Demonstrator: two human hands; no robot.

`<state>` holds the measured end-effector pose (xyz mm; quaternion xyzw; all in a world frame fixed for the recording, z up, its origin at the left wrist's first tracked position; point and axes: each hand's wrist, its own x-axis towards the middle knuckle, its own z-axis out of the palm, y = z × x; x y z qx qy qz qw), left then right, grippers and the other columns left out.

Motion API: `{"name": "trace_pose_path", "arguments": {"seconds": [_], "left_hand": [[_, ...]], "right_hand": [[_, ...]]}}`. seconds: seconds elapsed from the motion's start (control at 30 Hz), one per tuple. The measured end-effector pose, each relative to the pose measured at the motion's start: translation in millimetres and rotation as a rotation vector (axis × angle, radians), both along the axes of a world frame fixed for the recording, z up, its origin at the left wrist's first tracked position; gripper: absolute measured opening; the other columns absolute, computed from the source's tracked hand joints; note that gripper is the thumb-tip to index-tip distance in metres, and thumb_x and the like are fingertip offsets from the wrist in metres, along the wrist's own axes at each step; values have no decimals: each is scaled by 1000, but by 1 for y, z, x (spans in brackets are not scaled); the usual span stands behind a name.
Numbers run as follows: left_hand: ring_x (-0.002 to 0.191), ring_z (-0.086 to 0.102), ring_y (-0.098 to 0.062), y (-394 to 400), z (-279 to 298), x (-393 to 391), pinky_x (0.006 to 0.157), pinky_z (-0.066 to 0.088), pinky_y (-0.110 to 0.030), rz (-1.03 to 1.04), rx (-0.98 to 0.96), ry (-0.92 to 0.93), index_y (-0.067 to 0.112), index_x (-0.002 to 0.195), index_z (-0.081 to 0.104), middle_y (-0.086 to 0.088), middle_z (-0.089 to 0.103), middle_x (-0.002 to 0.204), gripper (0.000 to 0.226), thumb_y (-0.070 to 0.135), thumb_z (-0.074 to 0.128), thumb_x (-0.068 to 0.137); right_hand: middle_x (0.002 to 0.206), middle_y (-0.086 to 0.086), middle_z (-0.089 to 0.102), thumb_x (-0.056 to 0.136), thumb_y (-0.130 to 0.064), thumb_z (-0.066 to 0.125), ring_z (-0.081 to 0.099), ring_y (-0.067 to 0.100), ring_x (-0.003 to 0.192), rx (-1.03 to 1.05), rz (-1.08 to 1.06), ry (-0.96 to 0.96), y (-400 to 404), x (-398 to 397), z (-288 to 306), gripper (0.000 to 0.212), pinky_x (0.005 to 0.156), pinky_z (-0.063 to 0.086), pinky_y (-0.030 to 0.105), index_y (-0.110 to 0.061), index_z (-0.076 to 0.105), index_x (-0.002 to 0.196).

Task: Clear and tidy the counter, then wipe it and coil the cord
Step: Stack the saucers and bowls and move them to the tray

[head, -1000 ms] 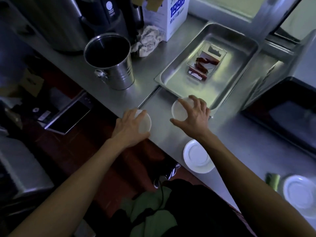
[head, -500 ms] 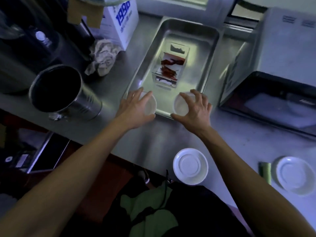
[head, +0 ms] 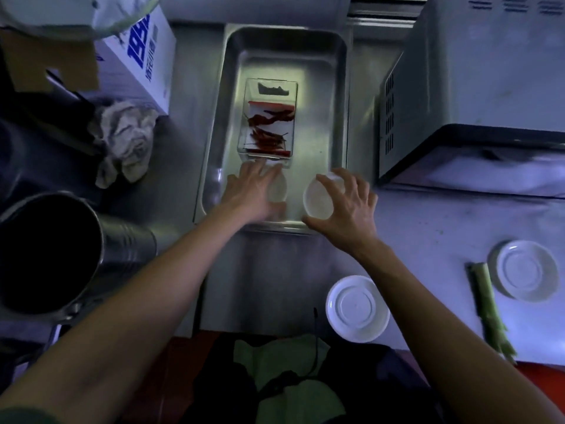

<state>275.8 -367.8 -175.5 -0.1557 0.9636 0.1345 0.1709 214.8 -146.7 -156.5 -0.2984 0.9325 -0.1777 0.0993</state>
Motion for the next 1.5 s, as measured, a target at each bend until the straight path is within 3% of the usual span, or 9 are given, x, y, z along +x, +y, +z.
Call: {"name": "trace_pose_path", "arguments": {"seconds": [0.27,0.83,1.1,1.3,1.4,1.5], "left_hand": [[148,17,-30,-18,-7,-32,106,36,-60,-132,-10,41,35,154,13,-4,13,164,97,69,61,77],[148,19,-31,-84,-14,-110,107,37,-62,-130,-54,121,28,154,24,-5,20,163,97,58,74,77],[150,16,-34,-85,-30,-97,105,39,-61,-170,-78,125,25,153,25,-10,17,164,95,54,75,77],[150,15,-35,-90,-34,-88,110,33,-63,-159,-39,114,23,153,25,-13,16,164,94,58,72,80],[151,15,-35,-95,-31,-89,112,31,-63,-130,-17,115,21,152,29,-14,18,164,89,64,65,82],[147,23,-37,-100,-27,-79,112,33,-59,-117,-7,195,18,146,41,-13,31,159,72,56,61,88]], "right_hand": [[153,2,29,67,-67,75,24,31,138,25,-100,-41,-21,-14,-5,91,106,33,52,-34,40,144],[155,2,28,67,-69,71,22,30,139,37,-129,-67,-65,-51,-16,92,106,30,51,-37,37,146],[157,3,25,68,-70,70,21,30,141,47,-111,-93,-73,-54,-26,92,107,31,52,-37,36,146],[158,2,24,69,-70,69,19,30,142,63,-98,-100,-76,-55,-32,92,108,30,53,-37,34,147],[158,2,24,69,-71,69,19,30,143,75,-86,-94,-78,-55,-33,92,108,30,52,-38,33,147],[159,1,23,70,-70,68,17,29,143,64,-68,-97,-85,-59,-33,91,110,28,53,-39,33,147]]}}
